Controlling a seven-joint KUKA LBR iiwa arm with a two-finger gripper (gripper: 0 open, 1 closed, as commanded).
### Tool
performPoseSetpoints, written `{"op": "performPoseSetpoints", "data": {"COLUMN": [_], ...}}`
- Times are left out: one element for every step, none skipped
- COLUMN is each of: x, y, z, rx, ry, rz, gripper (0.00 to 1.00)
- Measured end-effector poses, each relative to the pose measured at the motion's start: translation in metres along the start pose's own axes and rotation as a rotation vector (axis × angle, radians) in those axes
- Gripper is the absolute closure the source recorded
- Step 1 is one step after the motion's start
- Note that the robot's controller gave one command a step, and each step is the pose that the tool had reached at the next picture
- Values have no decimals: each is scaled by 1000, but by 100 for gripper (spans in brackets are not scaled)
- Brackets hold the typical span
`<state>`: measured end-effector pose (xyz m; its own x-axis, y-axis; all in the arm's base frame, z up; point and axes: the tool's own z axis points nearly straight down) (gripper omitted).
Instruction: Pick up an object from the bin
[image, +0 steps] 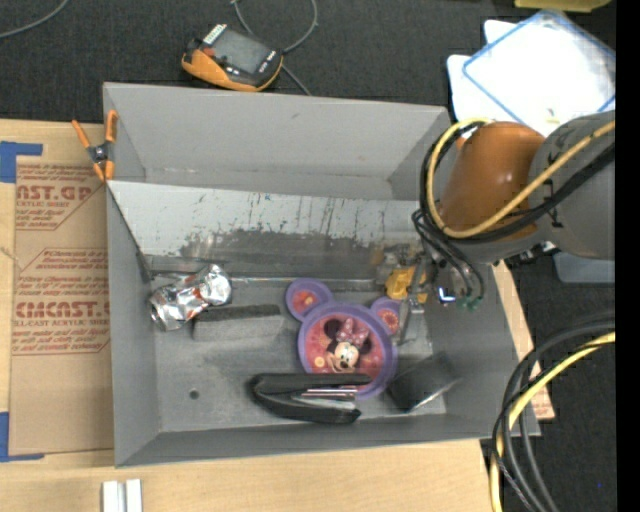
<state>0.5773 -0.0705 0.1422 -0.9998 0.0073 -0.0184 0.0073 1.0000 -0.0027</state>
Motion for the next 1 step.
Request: {"op": "performPoseSetpoints", "data": {"x": [44], "y": [1], "z": [39], "rx": [-2], "ry": [17], "rz": [-75], "gripper": [0]}}
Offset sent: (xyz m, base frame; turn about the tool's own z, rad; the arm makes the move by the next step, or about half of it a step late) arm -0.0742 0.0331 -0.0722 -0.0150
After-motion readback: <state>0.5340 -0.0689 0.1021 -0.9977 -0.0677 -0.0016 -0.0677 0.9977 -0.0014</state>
